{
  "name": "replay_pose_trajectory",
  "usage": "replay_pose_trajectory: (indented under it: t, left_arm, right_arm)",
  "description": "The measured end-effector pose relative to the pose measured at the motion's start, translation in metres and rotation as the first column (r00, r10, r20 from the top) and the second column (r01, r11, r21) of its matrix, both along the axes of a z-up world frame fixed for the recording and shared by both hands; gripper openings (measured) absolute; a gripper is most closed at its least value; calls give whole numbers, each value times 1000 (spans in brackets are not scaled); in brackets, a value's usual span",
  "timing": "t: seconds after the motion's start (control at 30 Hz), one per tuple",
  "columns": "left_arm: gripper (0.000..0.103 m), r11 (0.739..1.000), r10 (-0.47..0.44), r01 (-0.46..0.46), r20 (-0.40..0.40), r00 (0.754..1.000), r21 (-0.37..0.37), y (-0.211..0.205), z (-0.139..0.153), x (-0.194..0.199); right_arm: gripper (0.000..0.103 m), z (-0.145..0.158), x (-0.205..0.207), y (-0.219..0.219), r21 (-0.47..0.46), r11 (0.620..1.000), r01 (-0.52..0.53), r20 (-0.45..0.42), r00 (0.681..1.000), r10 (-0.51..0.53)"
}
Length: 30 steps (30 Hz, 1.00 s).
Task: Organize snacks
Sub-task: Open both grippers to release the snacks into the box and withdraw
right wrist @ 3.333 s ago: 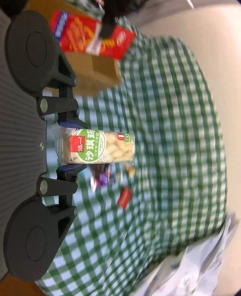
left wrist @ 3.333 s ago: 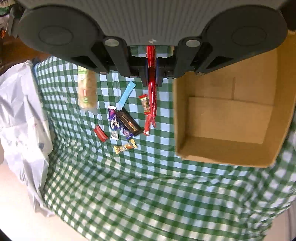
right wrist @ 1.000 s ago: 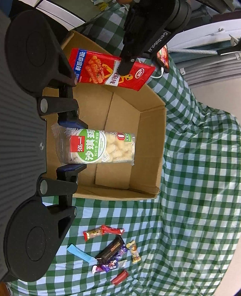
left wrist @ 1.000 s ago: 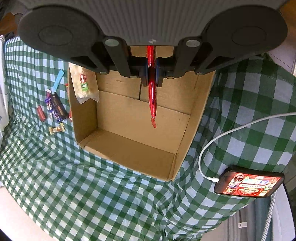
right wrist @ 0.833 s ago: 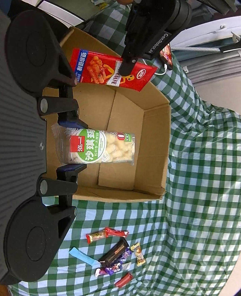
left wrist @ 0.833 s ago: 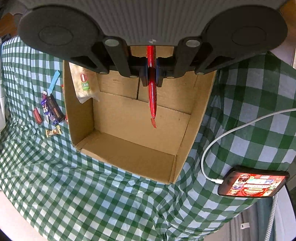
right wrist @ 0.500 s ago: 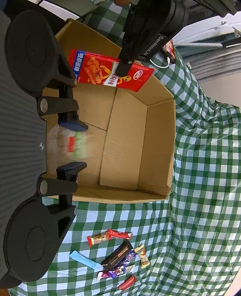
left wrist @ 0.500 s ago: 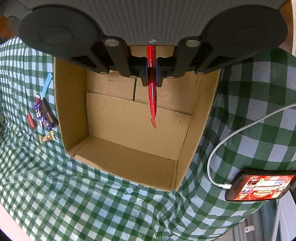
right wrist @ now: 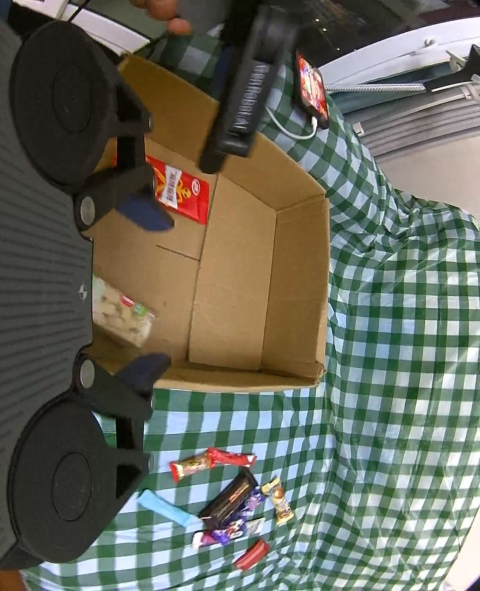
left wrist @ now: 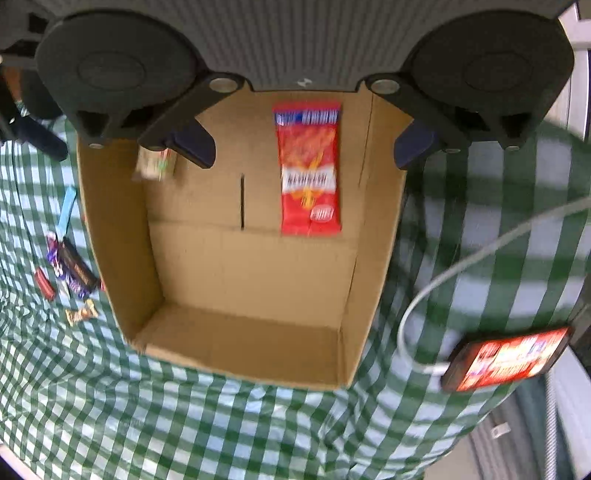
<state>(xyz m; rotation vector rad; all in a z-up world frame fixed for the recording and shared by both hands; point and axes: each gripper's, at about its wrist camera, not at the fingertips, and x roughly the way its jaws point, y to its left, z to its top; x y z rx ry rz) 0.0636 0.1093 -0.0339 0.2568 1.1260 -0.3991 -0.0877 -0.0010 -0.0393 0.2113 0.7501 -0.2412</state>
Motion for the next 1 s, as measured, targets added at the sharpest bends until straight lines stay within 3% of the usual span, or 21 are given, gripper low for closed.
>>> replay_pose_trajectory:
  t: [0.17,0.4,1.0]
  left_arm:
    - [103,999,35,-35,19,999,2,26,4,-39]
    - [103,999,30,-31,100,995,9,38,20,-78]
    - [103,1000,15,-10,225,974,-22,48,55,-143]
  right_arm:
    - [90,8,-29,16,17,1000,-5,1,1000,5]
    - [97,28,-62,29,-40,999,-11,56,998,13]
    - [100,60,-122,45,-103,995,-4,208,978,25]
